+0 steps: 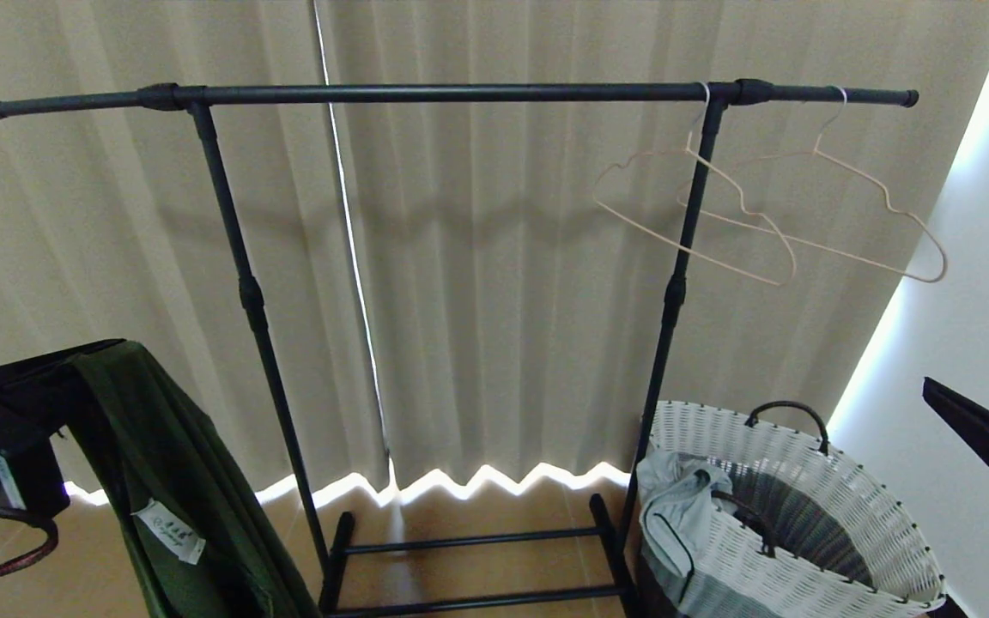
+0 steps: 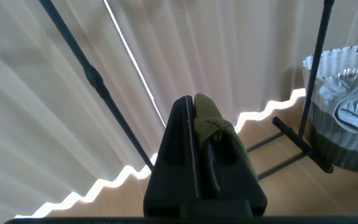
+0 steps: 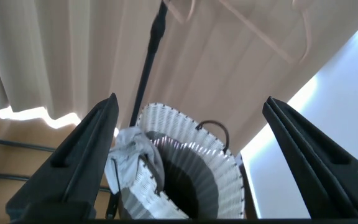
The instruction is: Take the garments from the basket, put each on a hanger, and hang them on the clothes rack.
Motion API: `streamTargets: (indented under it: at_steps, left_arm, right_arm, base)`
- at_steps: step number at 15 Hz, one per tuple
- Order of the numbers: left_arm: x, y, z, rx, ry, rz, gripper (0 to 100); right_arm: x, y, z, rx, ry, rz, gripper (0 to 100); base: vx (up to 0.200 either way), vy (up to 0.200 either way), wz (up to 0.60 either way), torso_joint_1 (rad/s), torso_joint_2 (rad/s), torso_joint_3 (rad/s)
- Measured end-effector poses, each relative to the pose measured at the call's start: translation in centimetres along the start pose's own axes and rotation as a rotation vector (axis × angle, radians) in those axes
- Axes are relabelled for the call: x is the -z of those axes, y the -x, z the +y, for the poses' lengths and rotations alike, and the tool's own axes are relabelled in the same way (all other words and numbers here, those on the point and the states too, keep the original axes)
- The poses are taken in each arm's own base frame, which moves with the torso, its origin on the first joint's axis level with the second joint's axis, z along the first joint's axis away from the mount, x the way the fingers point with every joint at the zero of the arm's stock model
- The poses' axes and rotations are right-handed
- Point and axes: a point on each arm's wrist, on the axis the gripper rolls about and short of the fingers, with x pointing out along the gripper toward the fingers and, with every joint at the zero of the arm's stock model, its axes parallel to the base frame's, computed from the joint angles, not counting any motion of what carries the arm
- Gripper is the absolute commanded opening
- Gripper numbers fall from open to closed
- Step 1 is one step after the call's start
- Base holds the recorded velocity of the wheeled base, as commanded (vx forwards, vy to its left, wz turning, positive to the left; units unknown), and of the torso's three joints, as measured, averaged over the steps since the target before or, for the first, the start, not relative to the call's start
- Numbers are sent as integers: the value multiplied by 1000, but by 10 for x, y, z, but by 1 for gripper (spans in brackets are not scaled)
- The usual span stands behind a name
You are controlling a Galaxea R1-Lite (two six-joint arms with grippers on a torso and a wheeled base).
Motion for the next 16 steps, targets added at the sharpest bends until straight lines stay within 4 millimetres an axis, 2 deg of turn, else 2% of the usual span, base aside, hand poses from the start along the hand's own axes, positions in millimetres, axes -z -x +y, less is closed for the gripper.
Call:
streamTargets:
  at_steps: [9,16]
  left_arm:
    - [8,1,1,-17,-51,26,0]
    - [8,10,2,-28,-48,1,0]
  right_arm:
    - [-4,-2,-1,4,0,-7,100]
    - [-5,-5,-1,0,0,-4,100]
  base:
    - [0,0,0,207,-476,-275]
    - [0,0,0,27,-60,-35]
